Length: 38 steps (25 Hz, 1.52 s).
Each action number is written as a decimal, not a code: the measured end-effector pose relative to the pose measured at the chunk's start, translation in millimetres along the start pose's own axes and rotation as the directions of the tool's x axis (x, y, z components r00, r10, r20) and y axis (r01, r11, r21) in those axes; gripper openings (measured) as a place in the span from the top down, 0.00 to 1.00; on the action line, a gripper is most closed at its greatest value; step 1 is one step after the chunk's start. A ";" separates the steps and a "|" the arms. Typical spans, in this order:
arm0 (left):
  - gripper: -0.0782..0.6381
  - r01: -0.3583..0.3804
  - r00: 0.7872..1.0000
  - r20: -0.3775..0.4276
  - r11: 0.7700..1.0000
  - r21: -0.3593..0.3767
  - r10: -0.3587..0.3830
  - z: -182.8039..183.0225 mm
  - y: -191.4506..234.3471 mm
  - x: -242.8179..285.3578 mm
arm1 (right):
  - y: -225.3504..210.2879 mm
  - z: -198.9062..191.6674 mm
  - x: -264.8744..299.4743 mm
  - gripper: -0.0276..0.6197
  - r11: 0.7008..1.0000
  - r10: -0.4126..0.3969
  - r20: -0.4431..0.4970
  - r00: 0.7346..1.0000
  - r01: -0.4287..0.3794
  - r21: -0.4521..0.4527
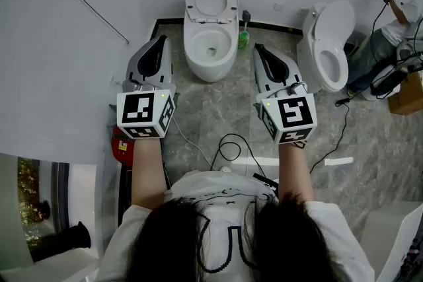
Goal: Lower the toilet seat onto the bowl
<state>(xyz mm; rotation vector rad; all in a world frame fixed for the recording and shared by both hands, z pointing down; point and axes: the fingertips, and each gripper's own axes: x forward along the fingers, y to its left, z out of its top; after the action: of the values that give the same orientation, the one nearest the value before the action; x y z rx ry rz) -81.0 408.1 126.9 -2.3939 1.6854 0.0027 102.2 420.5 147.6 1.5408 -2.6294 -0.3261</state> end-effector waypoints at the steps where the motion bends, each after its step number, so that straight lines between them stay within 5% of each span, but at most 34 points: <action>1: 0.88 0.001 1.000 -0.002 1.000 0.003 -0.001 -0.4 -3.0 0.4 | -2.1 -0.7 -1.0 0.91 1.000 0.000 -0.001 1.000 0.000 -0.001; 13: 0.88 0.009 1.000 -0.012 1.000 0.003 -0.009 -4.8 -26.0 15.0 | -20.0 -25.2 -9.8 0.91 1.000 0.005 -0.048 0.999 -0.004 0.026; 20: 0.88 -0.028 0.999 -0.019 0.999 -0.017 0.028 -17.6 -4.0 37.1 | -32.9 -30.3 14.8 0.91 0.999 -0.002 -0.044 0.999 0.005 0.052; 38: 0.88 0.028 0.997 -0.072 0.999 -0.043 -0.031 -78.3 74.2 200.6 | -94.0 -74.5 180.9 0.91 0.996 -0.036 -0.104 0.994 0.045 0.079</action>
<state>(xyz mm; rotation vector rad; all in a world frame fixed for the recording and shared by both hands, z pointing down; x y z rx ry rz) -90.4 183.8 165.8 -2.4782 1.6971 -0.0555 106.2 208.1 192.0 1.5914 -2.5656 -0.1403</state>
